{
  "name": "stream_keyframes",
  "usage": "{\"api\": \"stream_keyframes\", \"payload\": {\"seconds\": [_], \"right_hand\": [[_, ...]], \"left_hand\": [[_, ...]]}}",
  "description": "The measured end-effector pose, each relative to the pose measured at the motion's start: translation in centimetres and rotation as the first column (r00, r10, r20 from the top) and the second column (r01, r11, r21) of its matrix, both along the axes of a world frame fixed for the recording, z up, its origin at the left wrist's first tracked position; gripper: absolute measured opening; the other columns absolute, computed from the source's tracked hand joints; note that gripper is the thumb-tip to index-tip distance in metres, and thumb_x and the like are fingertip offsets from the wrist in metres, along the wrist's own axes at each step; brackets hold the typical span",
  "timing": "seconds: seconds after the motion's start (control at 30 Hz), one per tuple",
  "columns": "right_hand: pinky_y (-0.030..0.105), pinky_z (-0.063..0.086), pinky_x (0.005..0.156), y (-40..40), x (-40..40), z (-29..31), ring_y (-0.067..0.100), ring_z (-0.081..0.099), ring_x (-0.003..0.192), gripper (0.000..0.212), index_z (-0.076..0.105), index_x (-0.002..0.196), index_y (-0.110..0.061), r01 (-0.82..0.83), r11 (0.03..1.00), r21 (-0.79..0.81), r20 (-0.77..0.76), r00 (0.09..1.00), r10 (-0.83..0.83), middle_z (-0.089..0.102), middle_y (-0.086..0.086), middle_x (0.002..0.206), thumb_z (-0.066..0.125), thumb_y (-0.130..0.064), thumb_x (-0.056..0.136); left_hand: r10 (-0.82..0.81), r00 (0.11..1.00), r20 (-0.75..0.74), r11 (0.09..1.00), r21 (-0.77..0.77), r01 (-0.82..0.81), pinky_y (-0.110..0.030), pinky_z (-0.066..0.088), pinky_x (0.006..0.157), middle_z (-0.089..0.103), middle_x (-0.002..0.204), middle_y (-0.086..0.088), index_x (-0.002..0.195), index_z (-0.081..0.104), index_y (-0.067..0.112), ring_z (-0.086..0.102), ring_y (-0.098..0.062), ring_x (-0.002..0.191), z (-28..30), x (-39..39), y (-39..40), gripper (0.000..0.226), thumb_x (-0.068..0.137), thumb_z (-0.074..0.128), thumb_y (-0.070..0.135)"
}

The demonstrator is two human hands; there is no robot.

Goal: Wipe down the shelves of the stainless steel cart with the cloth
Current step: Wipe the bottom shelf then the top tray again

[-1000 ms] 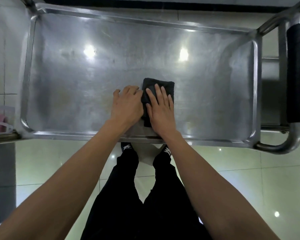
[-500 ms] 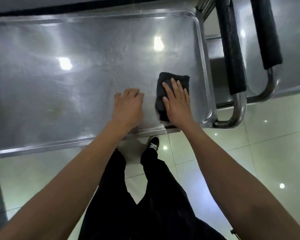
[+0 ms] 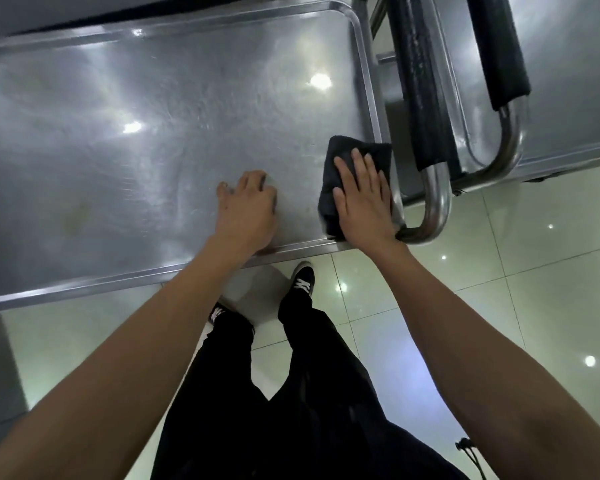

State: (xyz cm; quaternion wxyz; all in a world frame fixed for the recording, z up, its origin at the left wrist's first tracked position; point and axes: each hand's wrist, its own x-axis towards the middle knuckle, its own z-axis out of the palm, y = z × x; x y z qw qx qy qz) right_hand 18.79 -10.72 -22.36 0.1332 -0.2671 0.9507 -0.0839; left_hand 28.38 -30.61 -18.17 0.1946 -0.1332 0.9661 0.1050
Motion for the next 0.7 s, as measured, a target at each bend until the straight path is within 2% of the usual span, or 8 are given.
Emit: {"api": "stream_keyframes", "payload": {"seconds": [0.17, 0.23, 0.3, 0.47, 0.7], "right_hand": [[0.046, 0.008, 0.125, 1.9, 4.0, 0.2, 0.022, -0.001, 0.155, 0.053, 0.015, 0.160, -0.026, -0.039, 0.999, -0.022, 0.036, 0.999, 0.040, 0.003, 0.003, 0.169, 0.025, -0.036, 0.108], [0.046, 0.008, 0.125, 2.1, 5.5, 0.1, 0.022, -0.001, 0.155, 0.053, 0.015, 0.160, -0.026, -0.017, 1.000, -0.019, 0.035, 0.999, 0.017, 0.003, 0.003, 0.169, 0.025, -0.036, 0.108], [0.046, 0.007, 0.125, 1.6, 6.6, 0.1, 0.023, -0.001, 0.155, 0.054, 0.013, 0.160, -0.025, 0.017, 1.000, -0.002, 0.035, 0.999, -0.017, 0.003, 0.004, 0.169, 0.024, -0.036, 0.108], [0.048, 0.007, 0.125, -1.9, 8.9, -0.4, 0.025, -0.001, 0.155, 0.056, 0.007, 0.161, -0.026, -0.023, 0.999, 0.031, 0.003, 1.000, 0.023, 0.001, 0.006, 0.169, 0.023, -0.038, 0.108], [0.049, 0.010, 0.124, -9.6, 13.4, -0.9, 0.028, 0.000, 0.155, 0.059, 0.003, 0.161, -0.024, -0.128, 0.990, 0.057, -0.040, 0.991, 0.130, 0.001, 0.010, 0.168, 0.020, -0.041, 0.107]], "left_hand": [[-0.032, 0.998, 0.055, 0.999, -0.003, 0.032, -0.066, 0.020, 0.112, 0.029, 0.153, -0.014, 0.130, 0.054, 0.008, 0.029, -0.033, 0.141, 0.4, 0.2, 0.1, 0.044, 0.087, 0.050, 0.015], [-0.056, 0.994, 0.089, 0.998, 0.012, 0.055, -0.067, 0.017, 0.113, 0.022, 0.159, -0.014, 0.141, 0.044, 0.008, 0.018, -0.032, 0.148, 0.6, 0.6, 0.0, 0.052, 0.091, 0.045, 0.018], [-0.064, 0.995, 0.073, 0.998, 0.027, 0.062, -0.065, 0.017, 0.114, 0.022, 0.160, -0.012, 0.143, 0.043, 0.009, 0.014, -0.030, 0.150, 0.8, 1.5, -0.5, 0.052, 0.092, 0.044, 0.020], [-0.005, 1.000, 0.003, 0.999, 0.037, 0.005, -0.060, 0.023, 0.113, 0.040, 0.150, -0.009, 0.132, 0.055, 0.010, 0.029, -0.029, 0.143, 1.2, 5.5, -3.1, 0.042, 0.091, 0.049, 0.018], [0.070, 0.998, 0.007, 0.997, 0.034, -0.070, -0.057, 0.025, 0.113, 0.046, 0.145, -0.008, 0.130, 0.056, 0.012, 0.035, -0.029, 0.138, 2.2, 11.2, -7.1, 0.039, 0.092, 0.048, 0.018]]}}
